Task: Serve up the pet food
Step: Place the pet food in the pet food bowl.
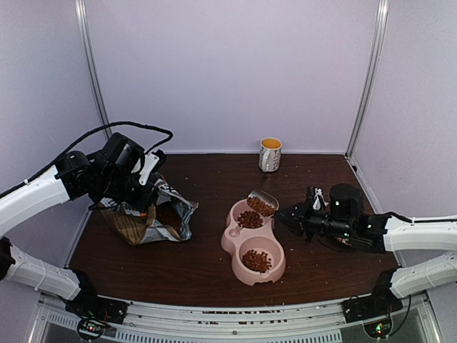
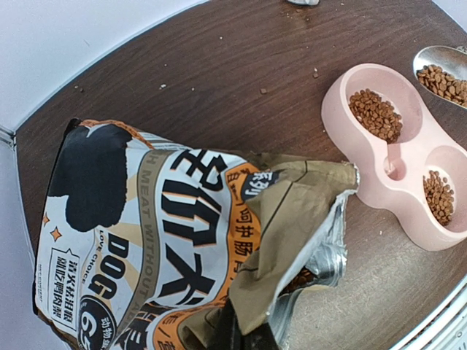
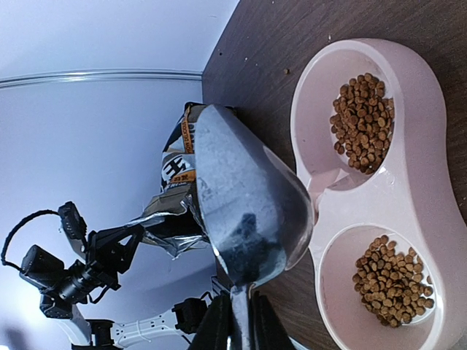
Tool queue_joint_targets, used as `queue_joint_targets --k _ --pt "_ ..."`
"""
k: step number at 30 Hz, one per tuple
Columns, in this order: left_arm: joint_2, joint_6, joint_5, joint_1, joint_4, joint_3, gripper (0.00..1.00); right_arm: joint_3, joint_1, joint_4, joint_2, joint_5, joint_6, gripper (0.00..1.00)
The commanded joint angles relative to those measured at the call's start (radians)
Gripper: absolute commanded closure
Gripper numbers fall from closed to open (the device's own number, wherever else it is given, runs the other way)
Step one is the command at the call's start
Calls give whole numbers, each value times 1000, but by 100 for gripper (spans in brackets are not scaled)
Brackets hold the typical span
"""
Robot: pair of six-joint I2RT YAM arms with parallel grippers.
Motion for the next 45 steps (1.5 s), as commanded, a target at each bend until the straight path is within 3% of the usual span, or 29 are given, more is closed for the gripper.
queue_joint_targets --k 1,45 --pt "-30 11 -57 1 113 22 100 29 -9 -60 15 30 -50 100" --pt "-37 14 -58 1 109 24 100 202 -19 -321 145 75 -187 100"
